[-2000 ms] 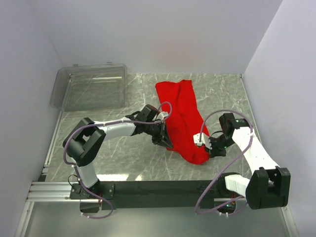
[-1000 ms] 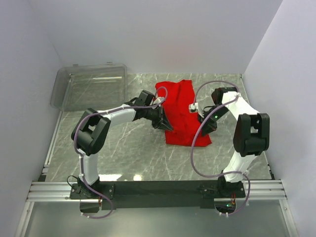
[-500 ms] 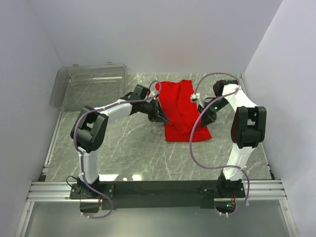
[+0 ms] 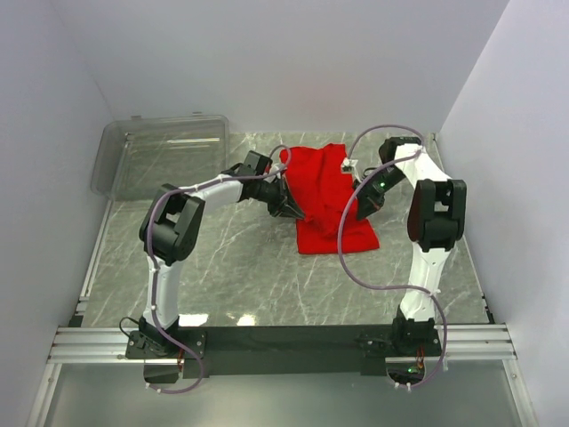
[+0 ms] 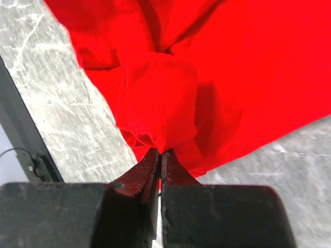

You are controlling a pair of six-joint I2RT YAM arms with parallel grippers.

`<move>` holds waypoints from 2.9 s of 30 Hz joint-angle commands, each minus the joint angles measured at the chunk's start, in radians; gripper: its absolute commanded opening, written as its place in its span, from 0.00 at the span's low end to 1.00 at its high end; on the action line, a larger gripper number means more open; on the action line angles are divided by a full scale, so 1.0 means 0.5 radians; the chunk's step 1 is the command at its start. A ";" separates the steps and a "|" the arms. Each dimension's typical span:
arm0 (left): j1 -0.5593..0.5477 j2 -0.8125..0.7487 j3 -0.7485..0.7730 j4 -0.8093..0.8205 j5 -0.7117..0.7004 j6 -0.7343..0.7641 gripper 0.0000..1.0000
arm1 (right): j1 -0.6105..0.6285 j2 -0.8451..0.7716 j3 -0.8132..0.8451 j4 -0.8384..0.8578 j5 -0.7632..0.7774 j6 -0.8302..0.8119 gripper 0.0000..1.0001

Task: Fold and stack the t-shirts
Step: Fold the tshirt

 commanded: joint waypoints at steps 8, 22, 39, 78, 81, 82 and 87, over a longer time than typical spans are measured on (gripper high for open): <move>0.091 0.010 0.169 0.124 0.012 -0.025 0.01 | -0.011 0.077 0.201 -0.003 -0.025 0.168 0.00; 0.119 0.185 0.338 0.140 0.039 -0.071 0.01 | -0.011 0.234 0.385 0.086 -0.010 0.352 0.00; 0.177 0.247 0.540 -0.059 -0.258 0.021 0.24 | -0.011 0.234 0.532 0.442 0.079 0.828 0.85; 0.171 -1.400 -0.935 0.094 -0.746 0.454 0.45 | 0.578 -0.147 -0.271 0.907 0.085 0.980 0.29; 0.171 -1.471 -1.018 0.106 -0.764 0.426 0.45 | 0.578 -0.113 -0.229 1.015 0.235 1.082 0.29; 0.171 -1.490 -1.030 0.109 -0.764 0.423 0.45 | 0.575 -0.080 -0.207 1.034 0.321 1.107 0.29; 0.174 -1.563 -1.079 0.072 -0.789 0.420 0.45 | 0.535 -0.018 -0.075 1.168 0.514 1.257 0.28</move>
